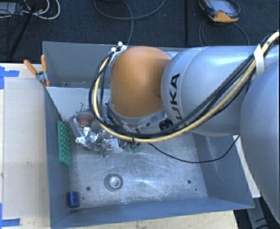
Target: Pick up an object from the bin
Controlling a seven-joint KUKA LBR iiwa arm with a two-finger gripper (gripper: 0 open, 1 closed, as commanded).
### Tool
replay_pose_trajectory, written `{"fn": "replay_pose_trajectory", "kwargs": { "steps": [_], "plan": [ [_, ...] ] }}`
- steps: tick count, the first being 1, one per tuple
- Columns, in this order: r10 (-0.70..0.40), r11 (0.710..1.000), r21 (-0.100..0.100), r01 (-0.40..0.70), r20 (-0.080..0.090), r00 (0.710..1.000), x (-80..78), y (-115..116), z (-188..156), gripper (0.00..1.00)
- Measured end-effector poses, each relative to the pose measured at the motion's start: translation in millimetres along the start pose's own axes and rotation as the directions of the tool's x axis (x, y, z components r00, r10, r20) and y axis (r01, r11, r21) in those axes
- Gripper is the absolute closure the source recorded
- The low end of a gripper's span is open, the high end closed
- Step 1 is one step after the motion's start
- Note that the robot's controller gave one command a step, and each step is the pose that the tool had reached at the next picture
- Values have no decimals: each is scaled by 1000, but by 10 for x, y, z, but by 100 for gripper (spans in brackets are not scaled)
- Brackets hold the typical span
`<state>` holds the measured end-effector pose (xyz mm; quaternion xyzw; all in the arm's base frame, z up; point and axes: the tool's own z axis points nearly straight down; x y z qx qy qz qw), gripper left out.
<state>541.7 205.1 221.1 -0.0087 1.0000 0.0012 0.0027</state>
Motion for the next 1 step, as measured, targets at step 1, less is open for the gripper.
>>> {"fn": "replay_pose_trajectory", "kwargs": {
  "steps": [1],
  "plan": [
    [42,999,1,-42,5,999,-548,-309,-757,100]
  ]
}}
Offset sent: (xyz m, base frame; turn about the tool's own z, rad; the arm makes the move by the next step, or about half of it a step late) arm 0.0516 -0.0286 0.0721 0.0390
